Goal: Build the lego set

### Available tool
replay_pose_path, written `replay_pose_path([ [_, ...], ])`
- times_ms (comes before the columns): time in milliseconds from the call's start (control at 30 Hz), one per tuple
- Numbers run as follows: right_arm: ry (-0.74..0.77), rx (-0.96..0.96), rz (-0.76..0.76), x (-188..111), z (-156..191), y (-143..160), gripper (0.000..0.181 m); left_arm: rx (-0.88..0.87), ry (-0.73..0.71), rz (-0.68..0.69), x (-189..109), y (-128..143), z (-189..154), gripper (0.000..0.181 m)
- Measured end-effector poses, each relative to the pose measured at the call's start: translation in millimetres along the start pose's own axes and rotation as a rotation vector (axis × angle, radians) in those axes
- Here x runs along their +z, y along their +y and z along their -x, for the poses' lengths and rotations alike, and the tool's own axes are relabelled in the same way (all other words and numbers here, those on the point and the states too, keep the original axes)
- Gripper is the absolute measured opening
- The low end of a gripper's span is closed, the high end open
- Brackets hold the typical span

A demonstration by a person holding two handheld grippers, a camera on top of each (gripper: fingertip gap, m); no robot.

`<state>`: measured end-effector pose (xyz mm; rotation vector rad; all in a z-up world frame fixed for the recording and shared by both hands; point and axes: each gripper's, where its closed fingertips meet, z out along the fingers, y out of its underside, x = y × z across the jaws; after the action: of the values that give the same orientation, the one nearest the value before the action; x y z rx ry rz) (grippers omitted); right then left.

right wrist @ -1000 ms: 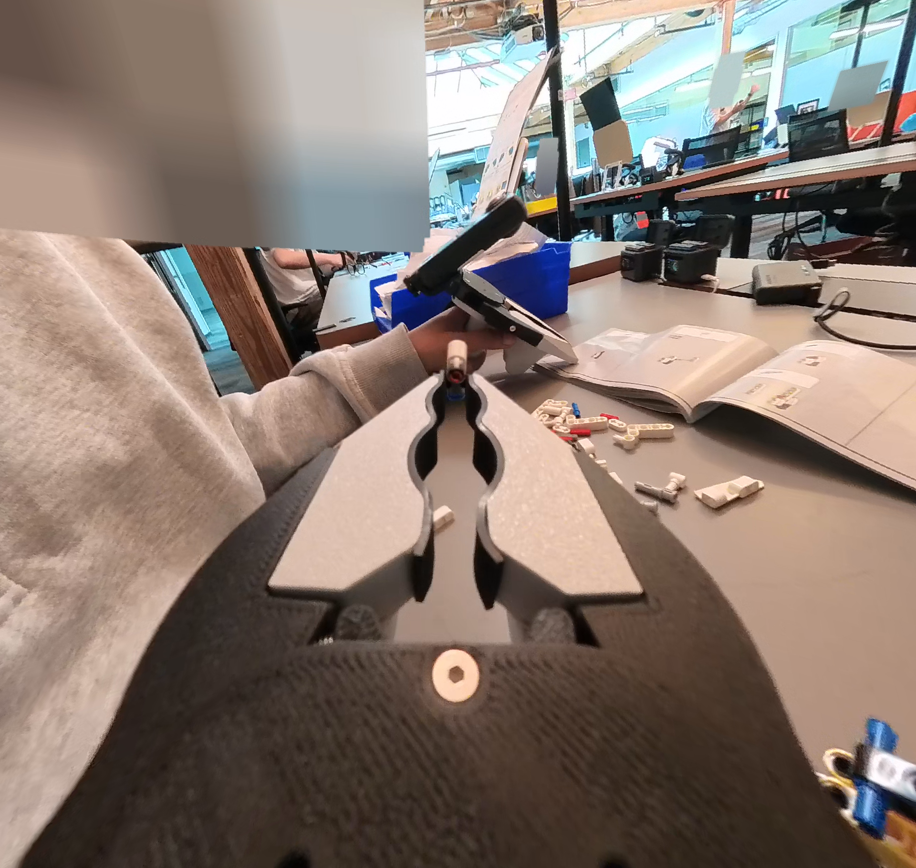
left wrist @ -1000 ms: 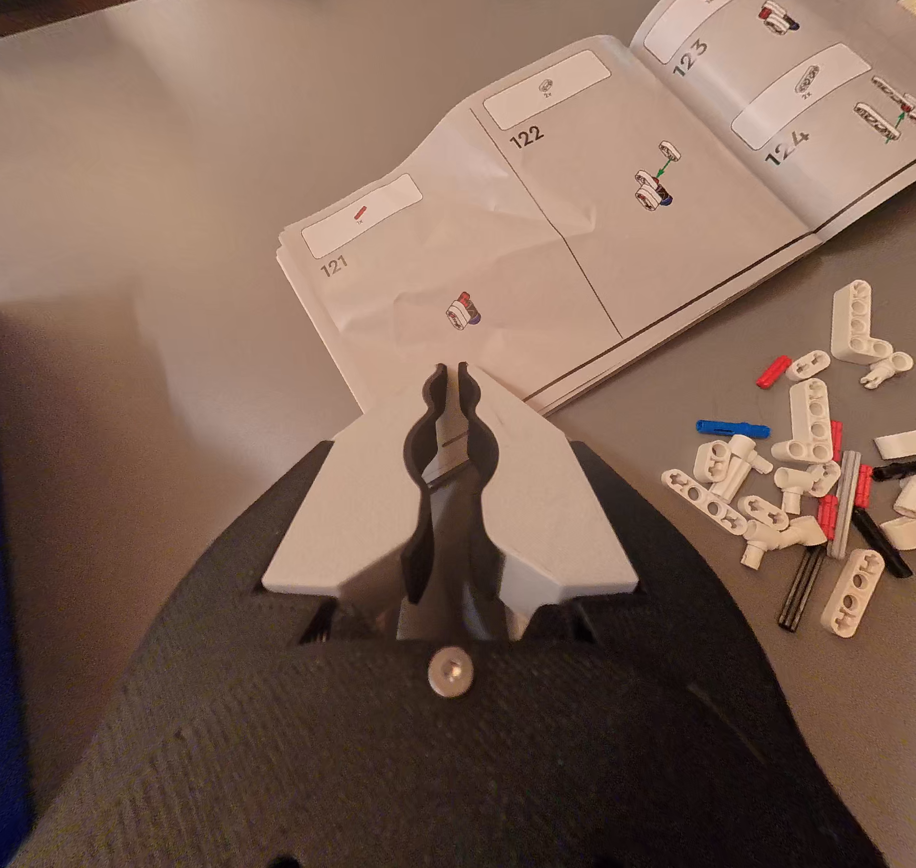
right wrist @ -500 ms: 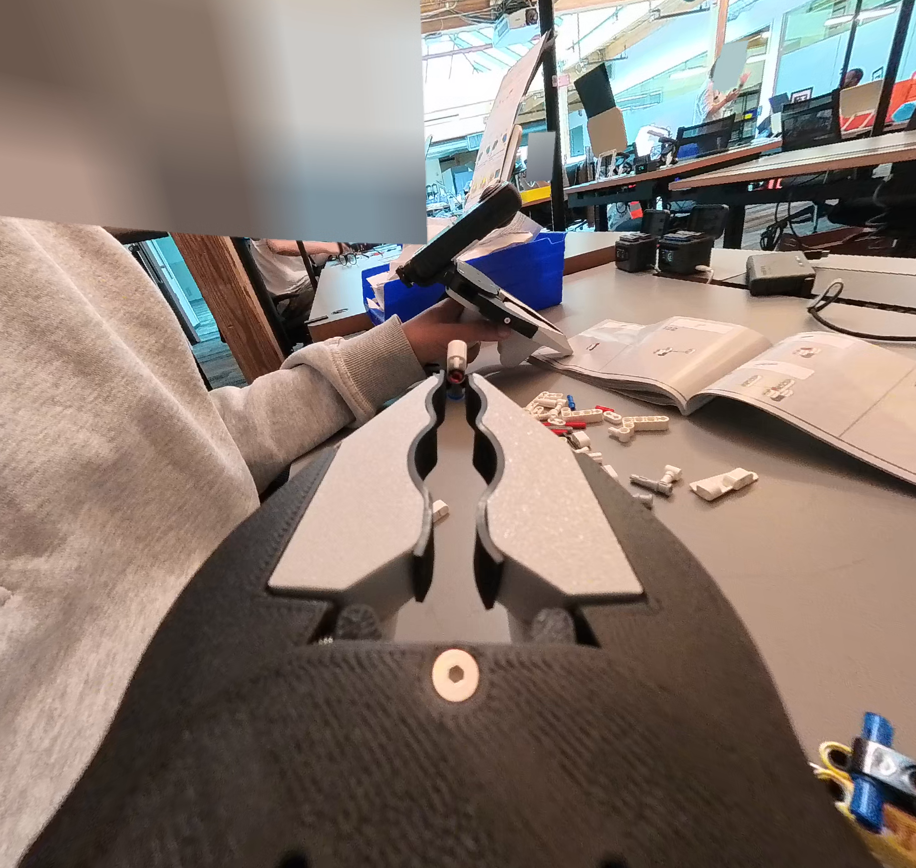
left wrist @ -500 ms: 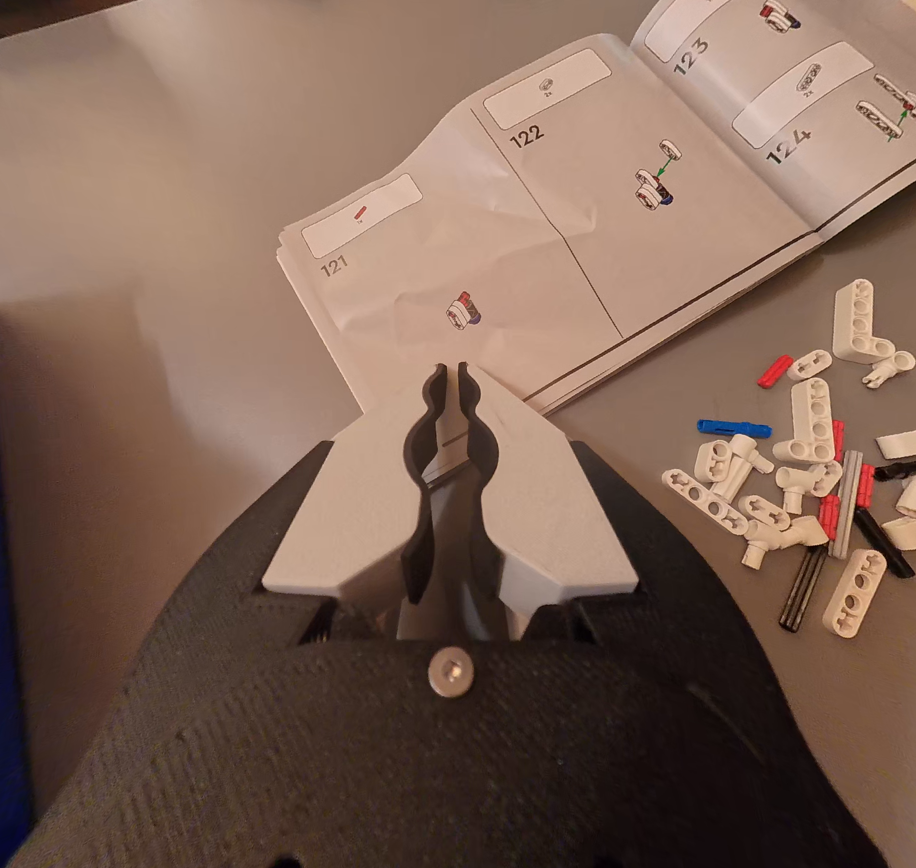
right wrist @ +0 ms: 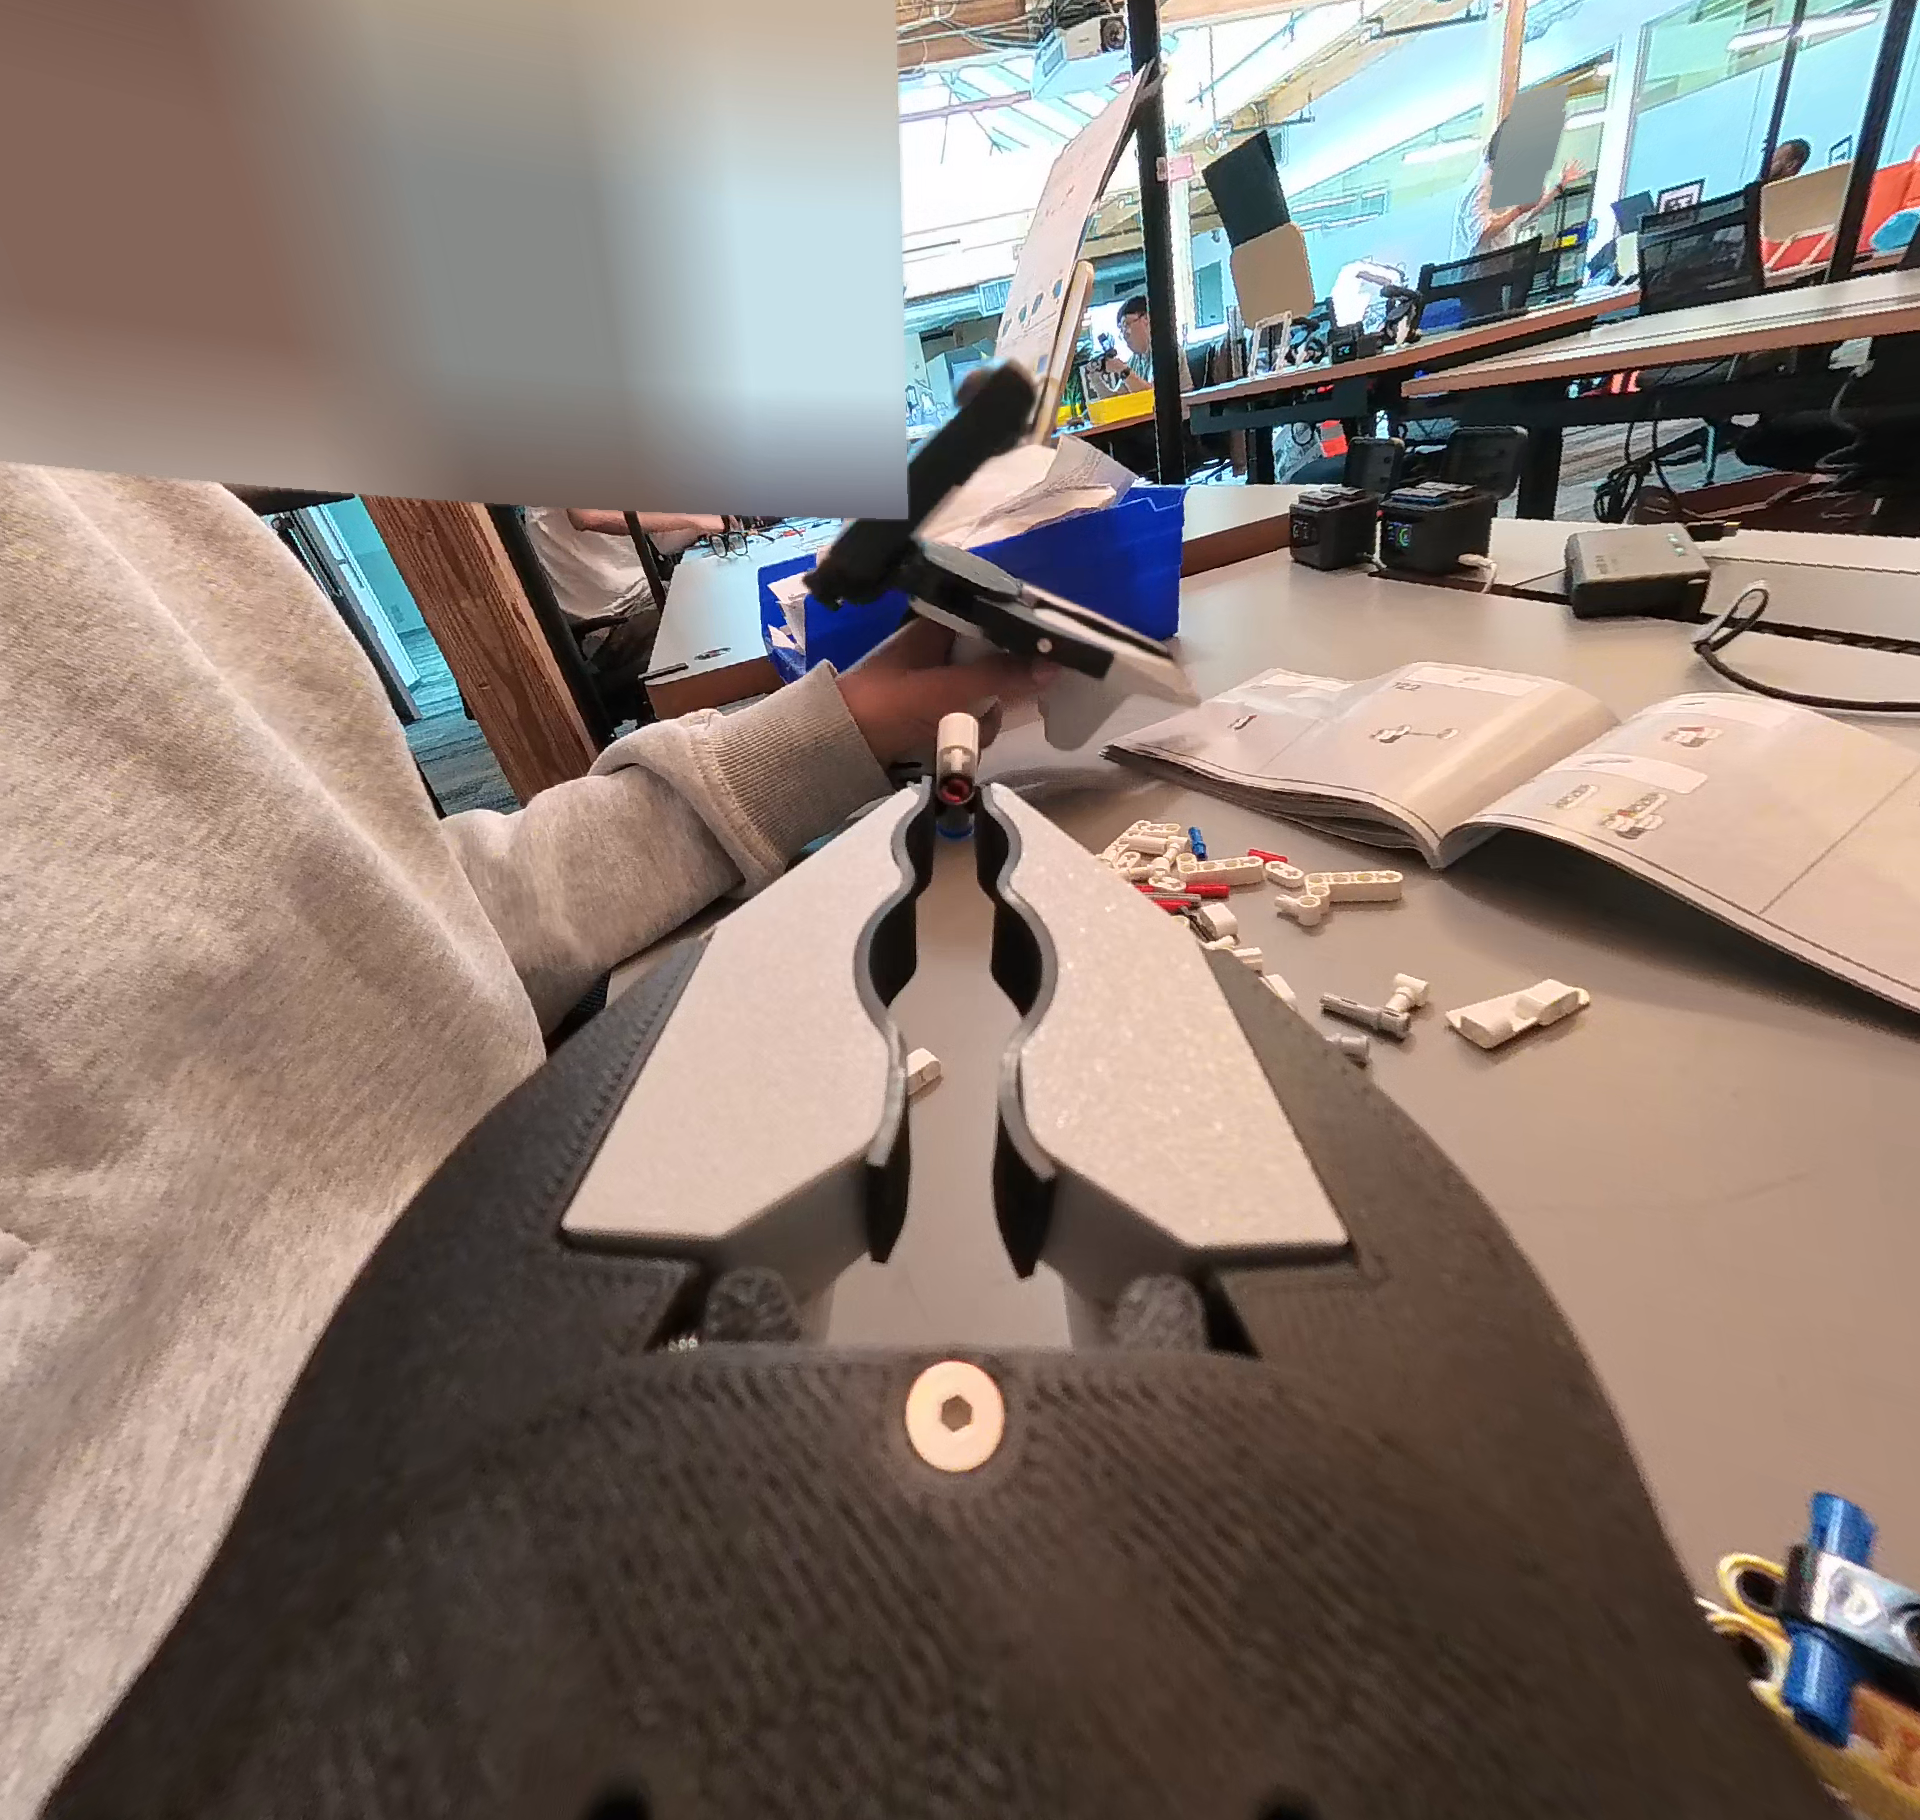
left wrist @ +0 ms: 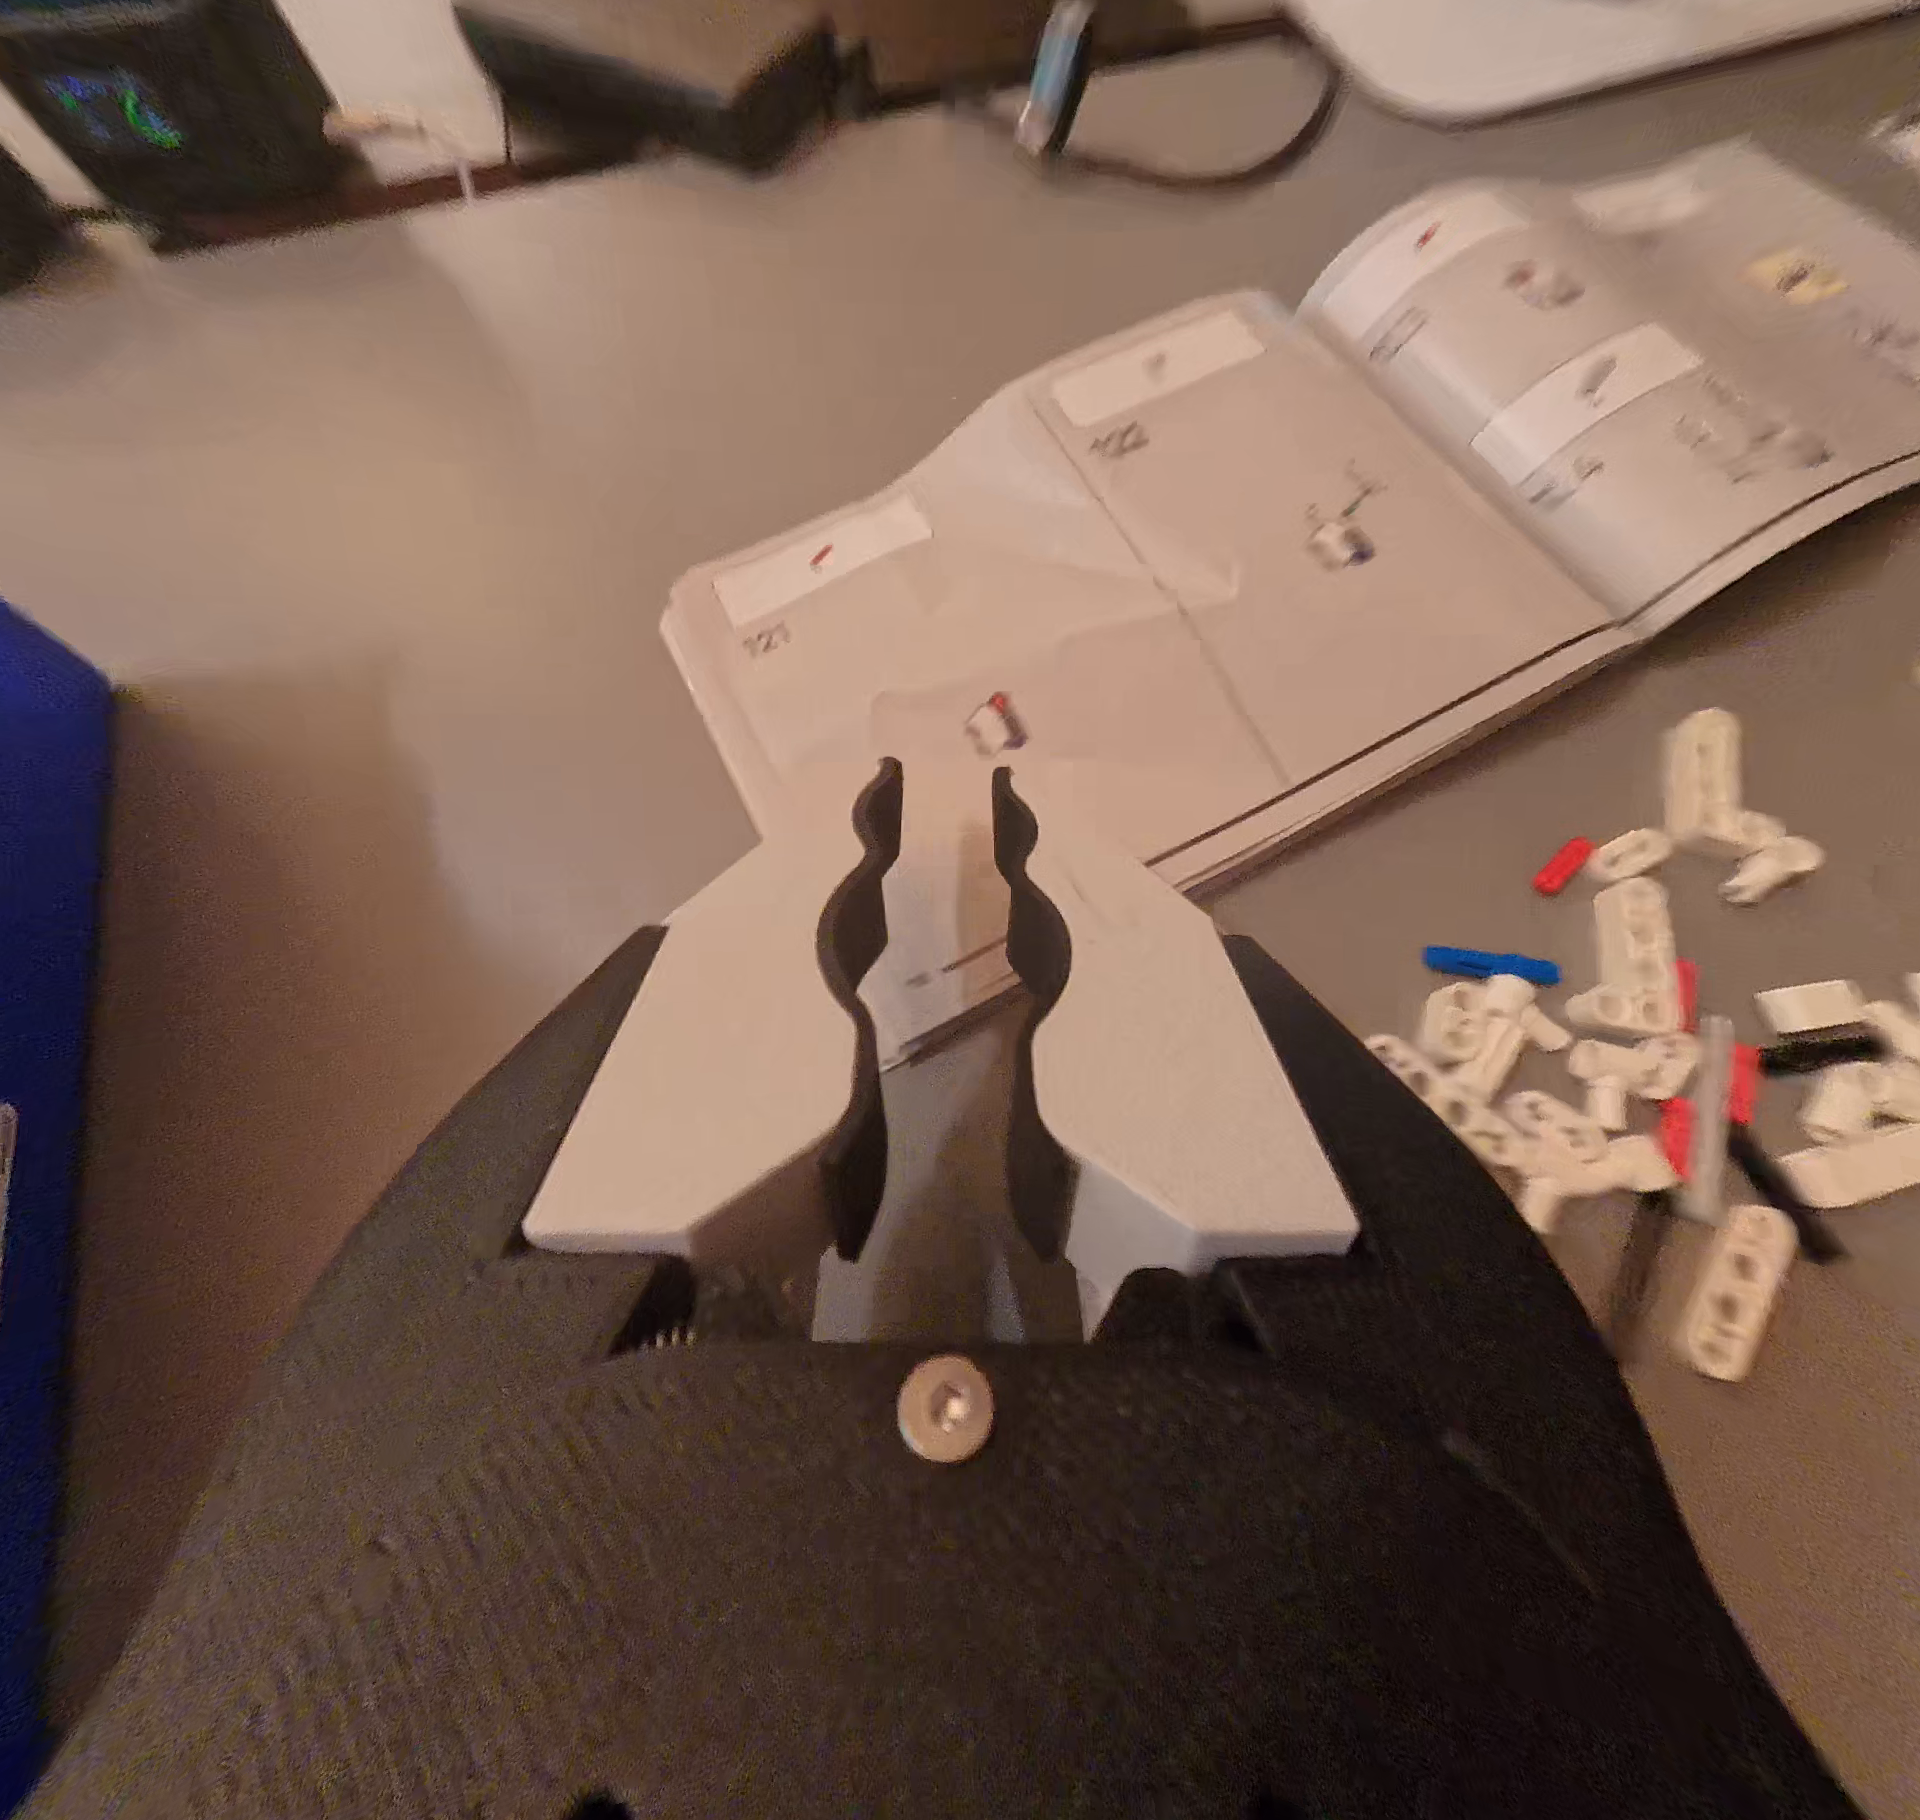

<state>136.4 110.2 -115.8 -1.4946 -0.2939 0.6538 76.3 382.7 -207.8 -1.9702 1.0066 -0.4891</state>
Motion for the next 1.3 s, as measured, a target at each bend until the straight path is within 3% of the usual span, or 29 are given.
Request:
replay_pose_path([
  [100, 0.003, -0.001, -0.001, -0.1, -0.7, -0.3, 0.006, -0.013, 0.172, -0.09, -14.2, -15.2, -38.2, 0.018],
  [200, 0.013, -0.017, -0.01, -1.0, -1.7, -2.9, 0.006, 0.037, 0.349, -0.12, -30.0, -13.8, -84.0, 0.011],
  [400, 0.045, -0.038, 0.0, 2.1, -8.4, -3.3, 0.006, 0.13, 0.389, -0.197, -63.9, 2.7, -117.3, 0.0],
  [500, 0.044, -0.041, 0.014, 5.9, -9.7, -1.0, 0.006, 0.092, 0.484, -0.067, -70.4, 26.6, -135.3, 0.005],
  [733, 0.07, -0.065, 0.058, 11.9, -16.1, 5.2, 0.006, -0.036, 0.543, 0.048, -63.3, 38.5, -133.2, 0.009],
  [1000, 0.031, -0.061, 0.102, 23.2, -15.3, 11.8, 0.006, -0.249, 0.796, -0.025, -78.8, 23.6, -135.7, 0.006],
  [1300, -0.034, -0.058, 0.166, 52.8, -19.7, 21.0, 0.006, -0.299, 0.845, -0.067, -83.8, 17.0, -134.0, 0.009],
])
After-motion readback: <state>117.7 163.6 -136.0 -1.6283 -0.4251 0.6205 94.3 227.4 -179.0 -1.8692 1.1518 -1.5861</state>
